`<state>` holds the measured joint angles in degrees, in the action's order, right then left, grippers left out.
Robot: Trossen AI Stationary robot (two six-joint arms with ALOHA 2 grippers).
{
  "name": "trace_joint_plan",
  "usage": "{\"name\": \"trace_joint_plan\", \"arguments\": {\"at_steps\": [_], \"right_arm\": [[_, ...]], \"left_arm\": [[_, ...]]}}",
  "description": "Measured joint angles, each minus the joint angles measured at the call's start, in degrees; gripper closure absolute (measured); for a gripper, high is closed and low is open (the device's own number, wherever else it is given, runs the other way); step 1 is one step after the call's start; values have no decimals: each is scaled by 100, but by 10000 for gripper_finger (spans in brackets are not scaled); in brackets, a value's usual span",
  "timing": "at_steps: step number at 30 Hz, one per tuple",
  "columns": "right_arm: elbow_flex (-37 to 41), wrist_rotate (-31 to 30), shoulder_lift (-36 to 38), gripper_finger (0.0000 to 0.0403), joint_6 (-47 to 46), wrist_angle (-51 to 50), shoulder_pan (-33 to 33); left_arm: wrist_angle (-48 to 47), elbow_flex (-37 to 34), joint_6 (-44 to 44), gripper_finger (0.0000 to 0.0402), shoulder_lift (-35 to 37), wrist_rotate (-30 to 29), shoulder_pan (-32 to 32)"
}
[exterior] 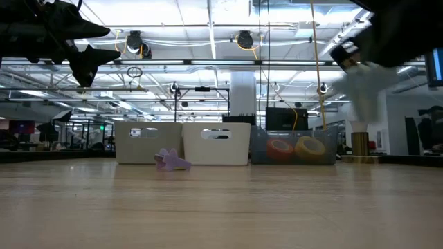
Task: Pick and place Stapler, Stapler remover, tape
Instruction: Put the blue staple remover into the white bin
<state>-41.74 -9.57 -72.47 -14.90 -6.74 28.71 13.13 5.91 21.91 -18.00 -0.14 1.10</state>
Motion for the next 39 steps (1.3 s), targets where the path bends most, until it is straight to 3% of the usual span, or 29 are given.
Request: {"name": "trace_joint_plan", "arguments": {"at_steps": [4, 10, 16, 24, 31, 39], "right_arm": [[0, -260, 498, 402, 529, 143, -620], [0, -228, 911, 402, 1143, 1134, -1685], [0, 308, 797, 403, 1561, 2669, -2577], [0, 539, 278, 403, 1777, 3601, -3492], [-545, 1100, -490, 403, 1805, 3265, -4143], [-2168, 1285, -1708, 403, 2170, 1391, -4649]], "left_arm": [[0, 0, 0, 176, 0, 0, 0], [1, 0, -39, 176, 1, 0, 1], [1, 0, -54, 176, 0, -2, 1], [40, 0, -52, 176, 0, -2, 0], [41, 0, -42, 176, 0, -102, 1], [43, 0, -13, 176, 2, -453, 2]]}}
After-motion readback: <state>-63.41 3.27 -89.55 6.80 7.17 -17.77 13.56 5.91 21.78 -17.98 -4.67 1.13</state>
